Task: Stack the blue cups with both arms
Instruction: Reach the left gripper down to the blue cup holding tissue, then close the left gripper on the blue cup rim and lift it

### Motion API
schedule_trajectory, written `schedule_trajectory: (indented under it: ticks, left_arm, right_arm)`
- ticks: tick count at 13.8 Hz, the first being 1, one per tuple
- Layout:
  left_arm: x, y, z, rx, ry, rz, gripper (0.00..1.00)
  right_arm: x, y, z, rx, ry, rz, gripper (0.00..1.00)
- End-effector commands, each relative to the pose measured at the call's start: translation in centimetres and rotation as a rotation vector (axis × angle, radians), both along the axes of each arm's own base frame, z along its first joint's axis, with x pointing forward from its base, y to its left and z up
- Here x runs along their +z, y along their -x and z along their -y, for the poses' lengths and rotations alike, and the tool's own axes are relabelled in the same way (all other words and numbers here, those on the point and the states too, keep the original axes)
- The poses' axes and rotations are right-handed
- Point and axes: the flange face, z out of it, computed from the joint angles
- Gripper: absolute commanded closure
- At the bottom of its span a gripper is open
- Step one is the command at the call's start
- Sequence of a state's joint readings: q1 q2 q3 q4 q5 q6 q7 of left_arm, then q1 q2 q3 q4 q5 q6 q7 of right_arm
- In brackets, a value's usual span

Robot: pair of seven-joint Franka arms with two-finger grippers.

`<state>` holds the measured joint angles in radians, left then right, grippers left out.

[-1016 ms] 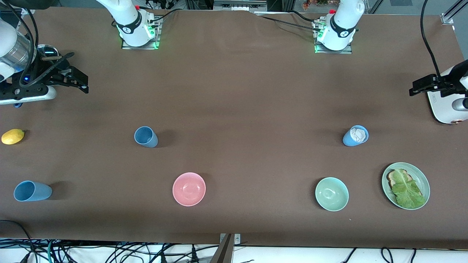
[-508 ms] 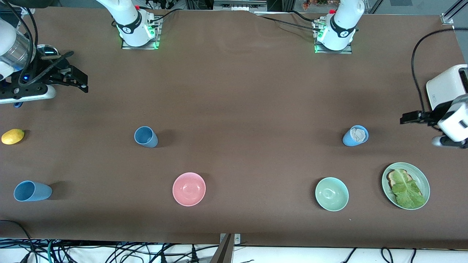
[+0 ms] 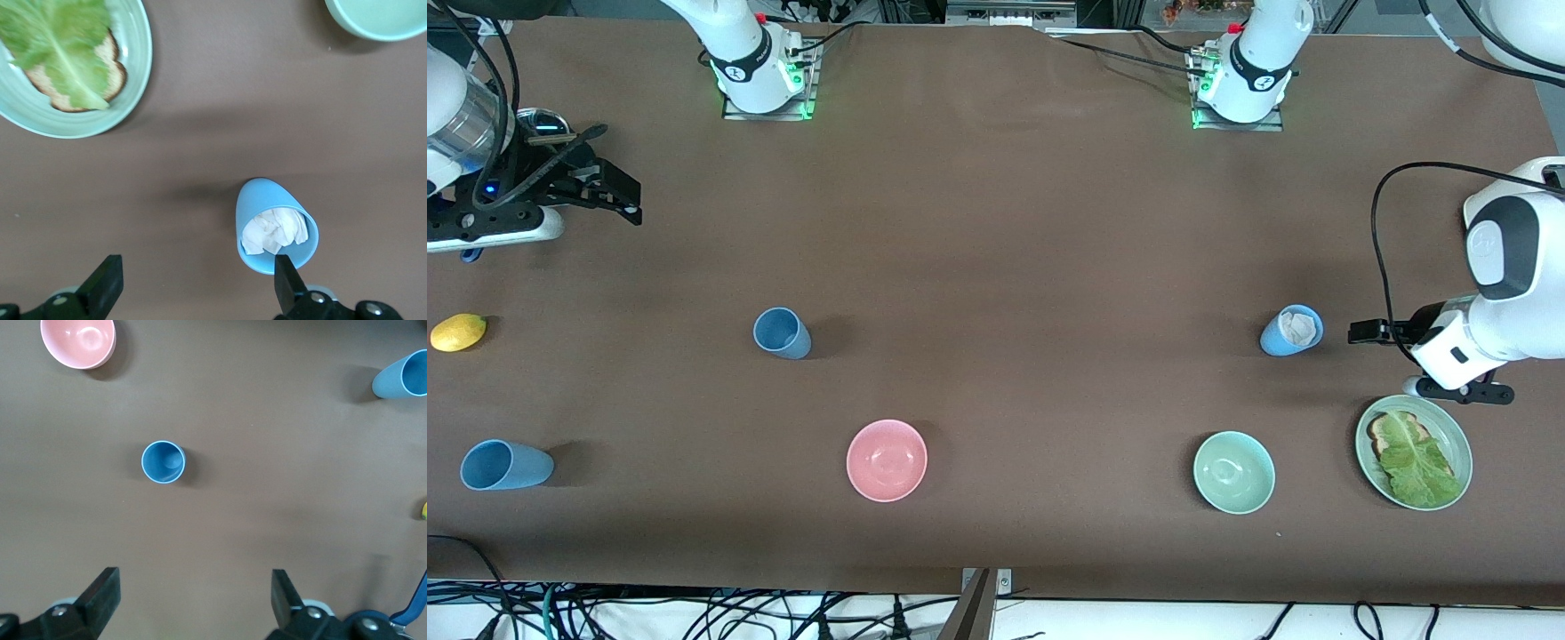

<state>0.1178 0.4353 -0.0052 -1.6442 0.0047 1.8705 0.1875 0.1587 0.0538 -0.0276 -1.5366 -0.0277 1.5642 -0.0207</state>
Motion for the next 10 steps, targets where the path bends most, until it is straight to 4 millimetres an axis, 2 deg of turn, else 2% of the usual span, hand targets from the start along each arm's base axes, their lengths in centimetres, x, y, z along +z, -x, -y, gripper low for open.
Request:
schedule_trajectory:
  ticks: [1, 4, 10]
  left_arm:
    - [-1.3, 2.3, 1.6, -0.040, -0.009, 0.036, 0.00]
    - [-4.1, 3.8, 1.6, -0.054, -0.011, 0.087, 0.00]
    - [-6.7, 5.1, 1.1, -0.098, 0.006, 0.036, 0.00]
  right_arm:
    - [0.7, 0.4, 0.2, 0.015, -0.013, 0.001, 0.00]
    - [0.3, 0.2, 0.2, 0.015, -0.004, -0.002, 0.00]
    - [0.3, 0.2, 0.2, 0.007, -0.003, -0.007, 0.00]
